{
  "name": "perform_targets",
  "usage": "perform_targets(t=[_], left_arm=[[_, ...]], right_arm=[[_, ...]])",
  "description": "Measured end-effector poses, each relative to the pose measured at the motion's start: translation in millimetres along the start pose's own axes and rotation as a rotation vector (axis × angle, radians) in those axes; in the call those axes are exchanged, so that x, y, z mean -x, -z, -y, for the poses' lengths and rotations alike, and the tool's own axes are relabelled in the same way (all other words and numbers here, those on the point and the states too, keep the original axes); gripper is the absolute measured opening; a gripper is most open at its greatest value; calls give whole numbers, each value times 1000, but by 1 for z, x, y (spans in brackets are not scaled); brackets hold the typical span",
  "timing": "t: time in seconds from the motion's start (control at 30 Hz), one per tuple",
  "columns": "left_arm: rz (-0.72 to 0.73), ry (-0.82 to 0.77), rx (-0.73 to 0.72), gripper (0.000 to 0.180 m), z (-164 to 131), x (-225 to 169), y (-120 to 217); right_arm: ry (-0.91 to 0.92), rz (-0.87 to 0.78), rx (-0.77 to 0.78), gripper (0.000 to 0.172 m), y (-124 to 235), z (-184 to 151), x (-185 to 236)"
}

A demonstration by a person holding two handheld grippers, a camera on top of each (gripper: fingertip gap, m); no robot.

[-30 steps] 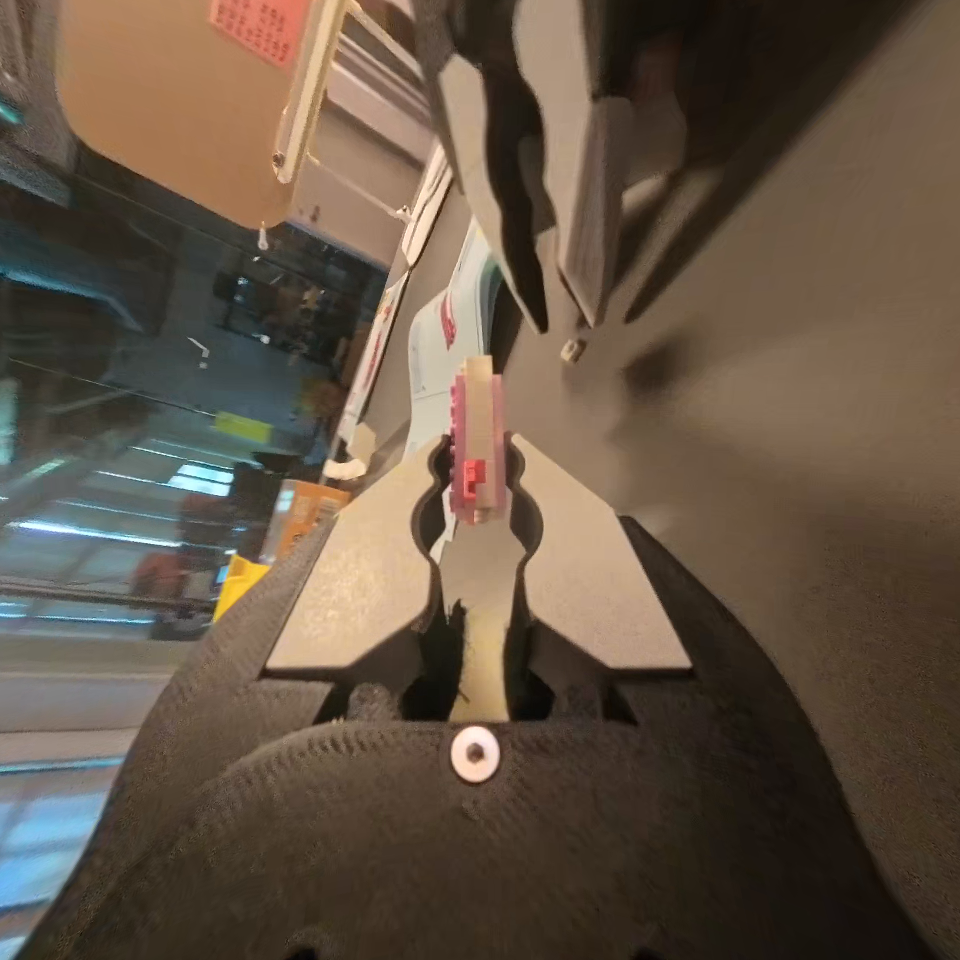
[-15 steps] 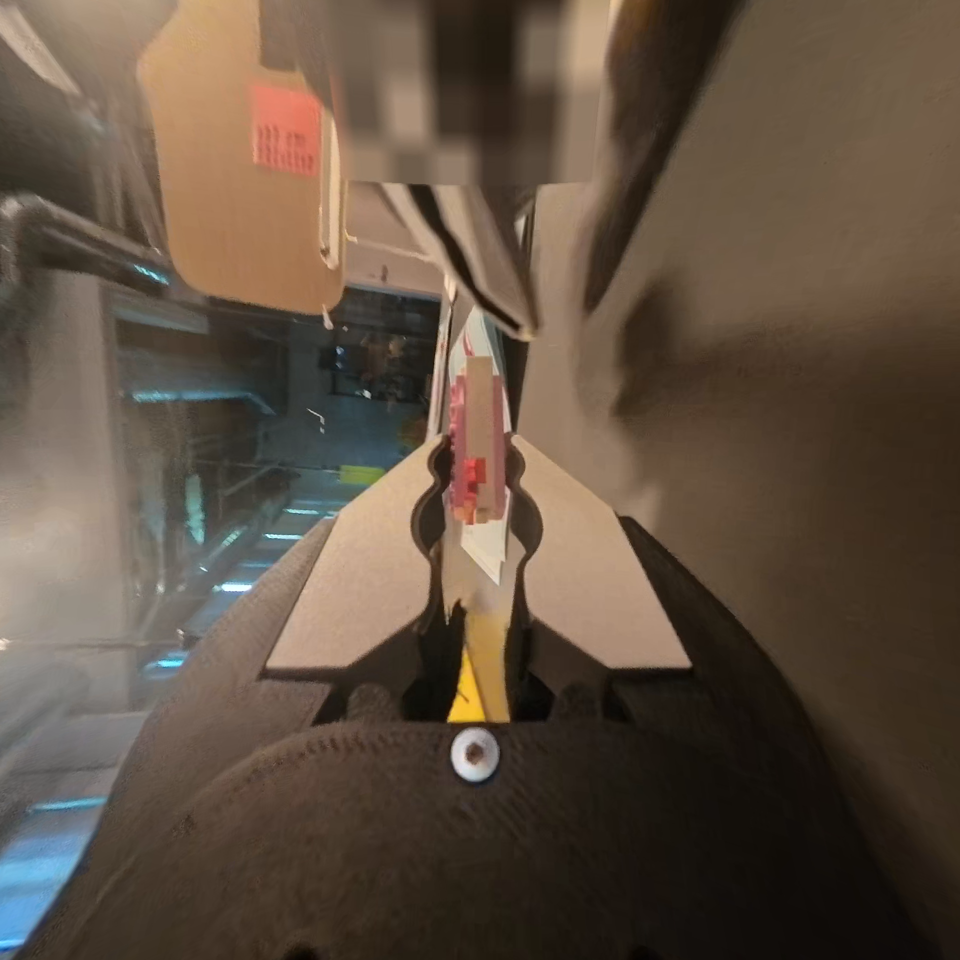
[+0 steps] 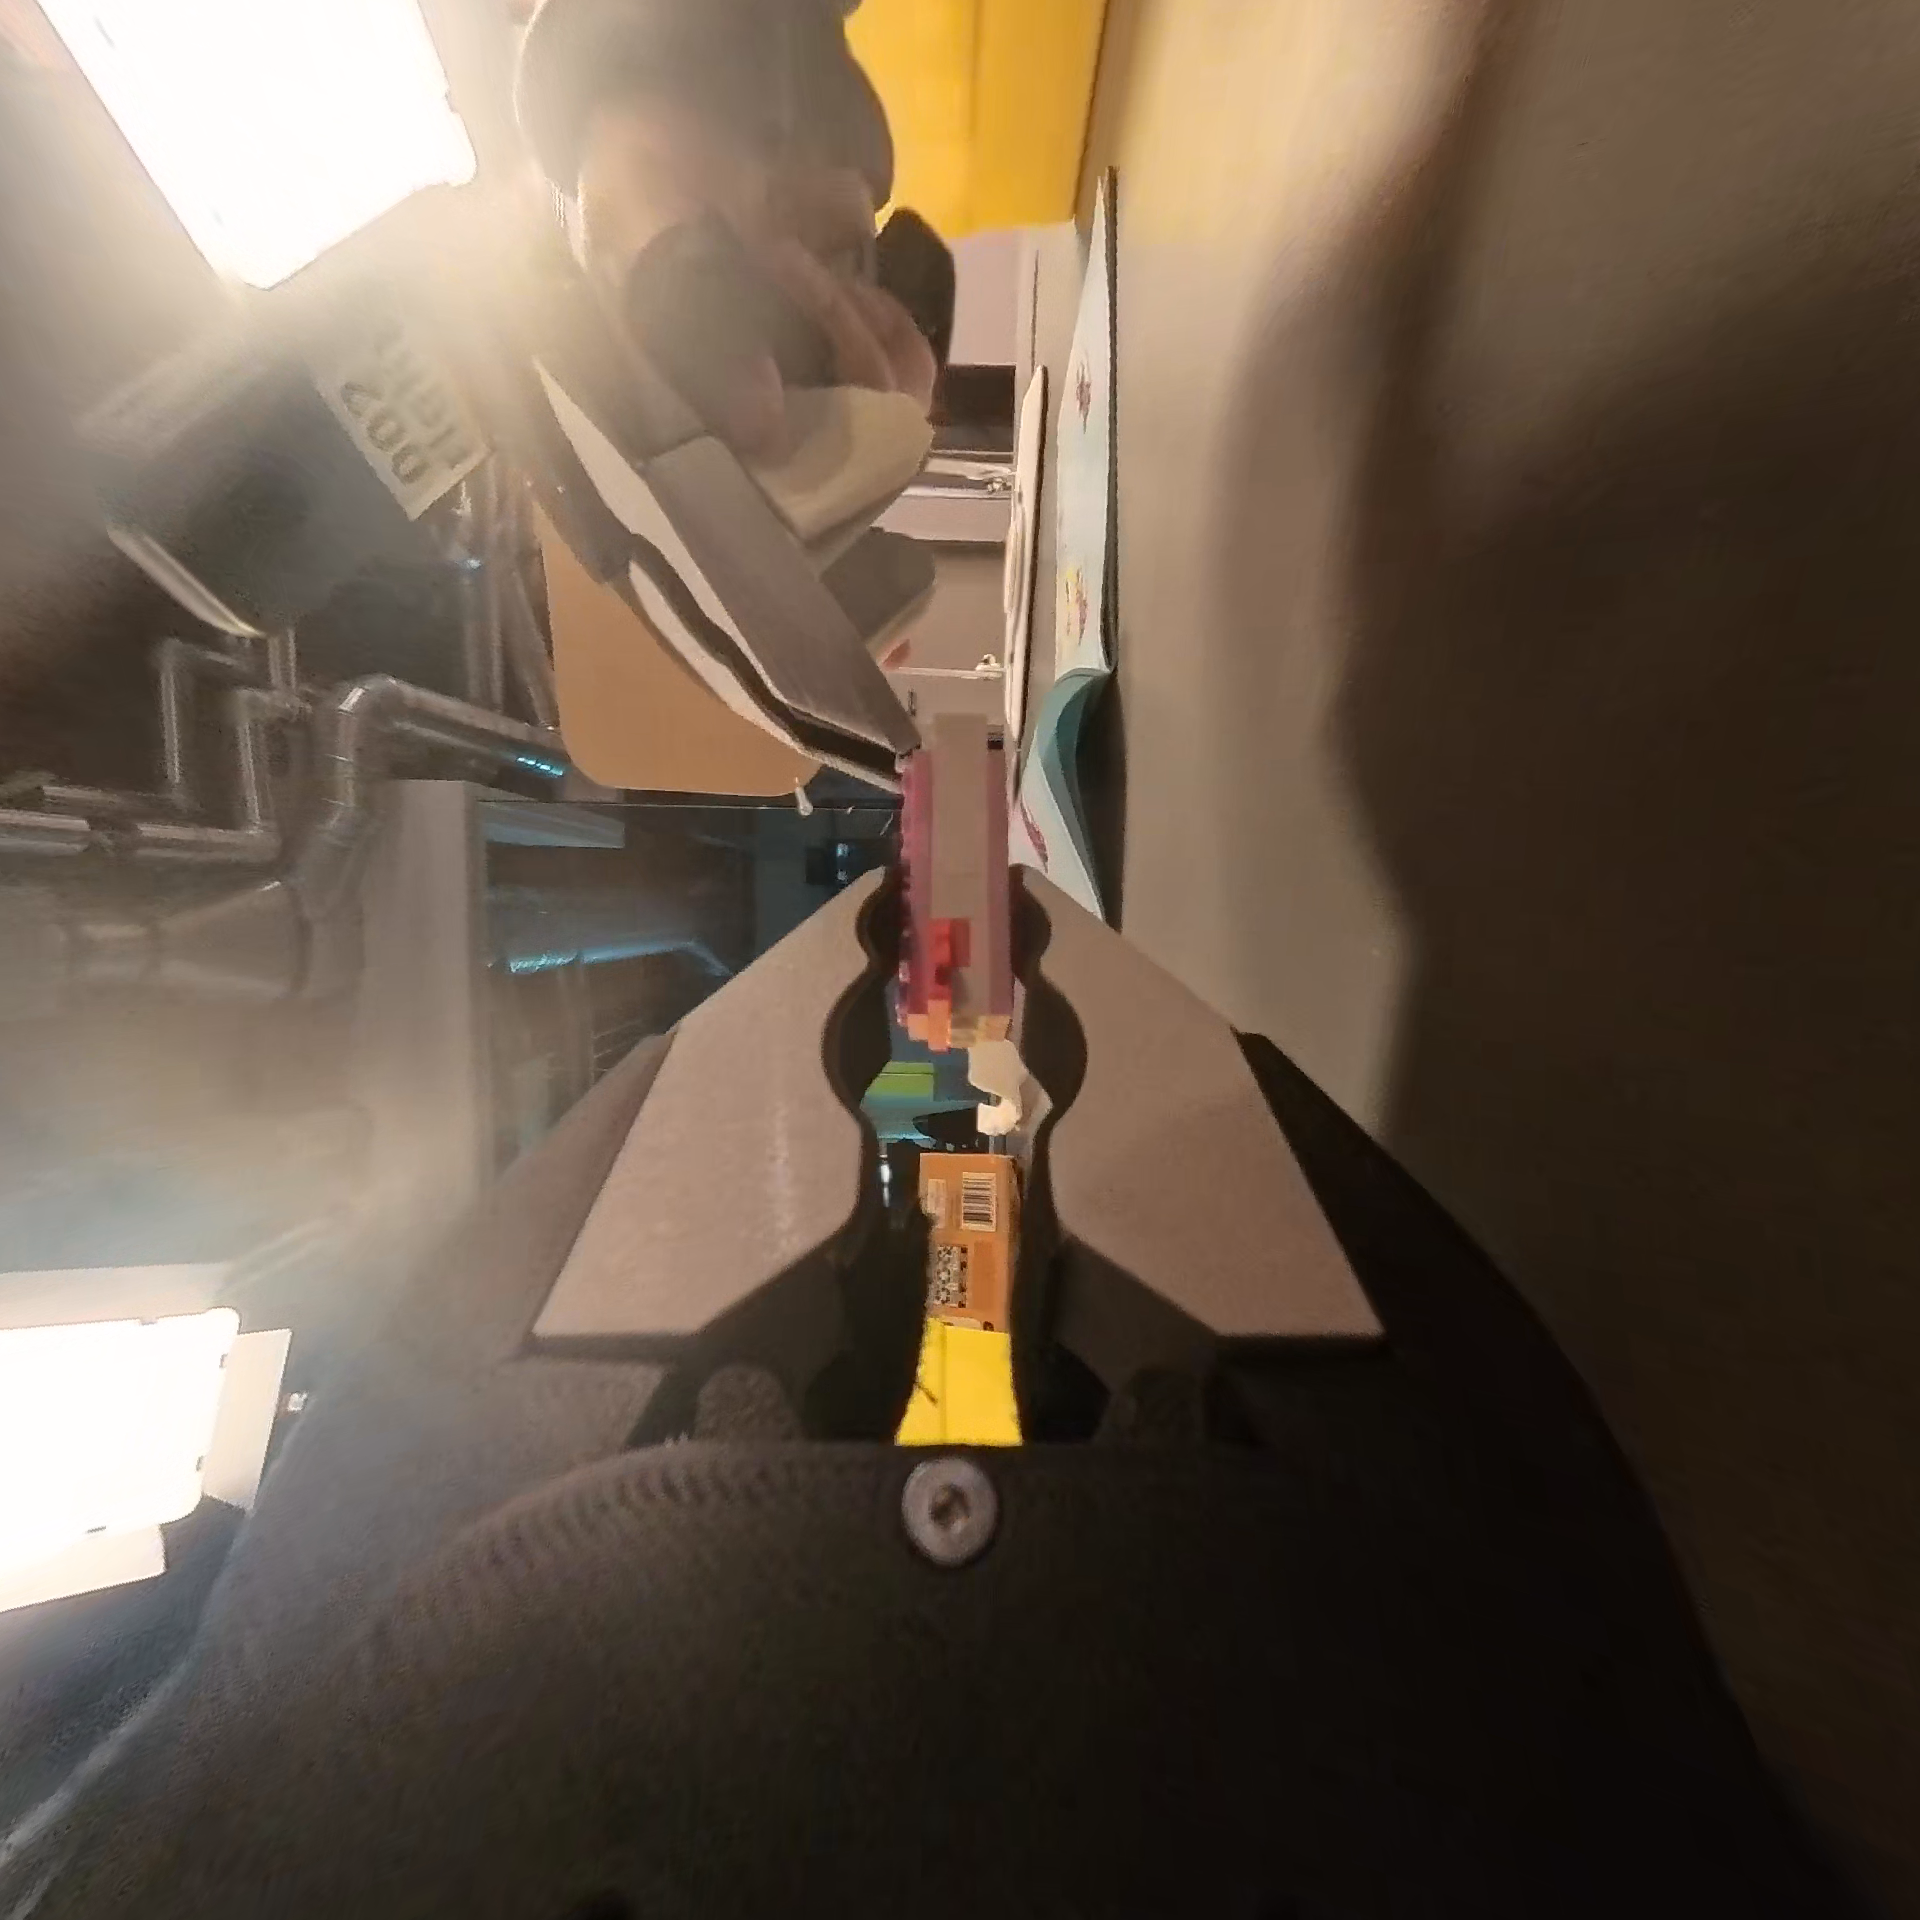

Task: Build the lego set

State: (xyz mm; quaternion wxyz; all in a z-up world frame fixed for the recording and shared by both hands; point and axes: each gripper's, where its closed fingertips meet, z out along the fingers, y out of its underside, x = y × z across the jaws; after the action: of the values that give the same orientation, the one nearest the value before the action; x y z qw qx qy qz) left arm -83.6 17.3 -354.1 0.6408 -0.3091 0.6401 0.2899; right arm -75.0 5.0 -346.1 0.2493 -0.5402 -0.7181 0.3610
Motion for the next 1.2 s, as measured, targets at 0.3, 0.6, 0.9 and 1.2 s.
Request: perform_targets(t=[0.3,0.6,0.9,1.2], left_arm=[[37,-16,-6,19,2,5,3],[59,-7,-3,19,2,10,4],[66,0,3,19,1,12,5],[64,17,9,19,-1,13,6]], right_arm=[[58,17,20,5,1,5,2],[71,-1,12,6,3,10,3],[82,-7,-7,11,5,13,5],[94,-69,-88,21,11,20,8]])
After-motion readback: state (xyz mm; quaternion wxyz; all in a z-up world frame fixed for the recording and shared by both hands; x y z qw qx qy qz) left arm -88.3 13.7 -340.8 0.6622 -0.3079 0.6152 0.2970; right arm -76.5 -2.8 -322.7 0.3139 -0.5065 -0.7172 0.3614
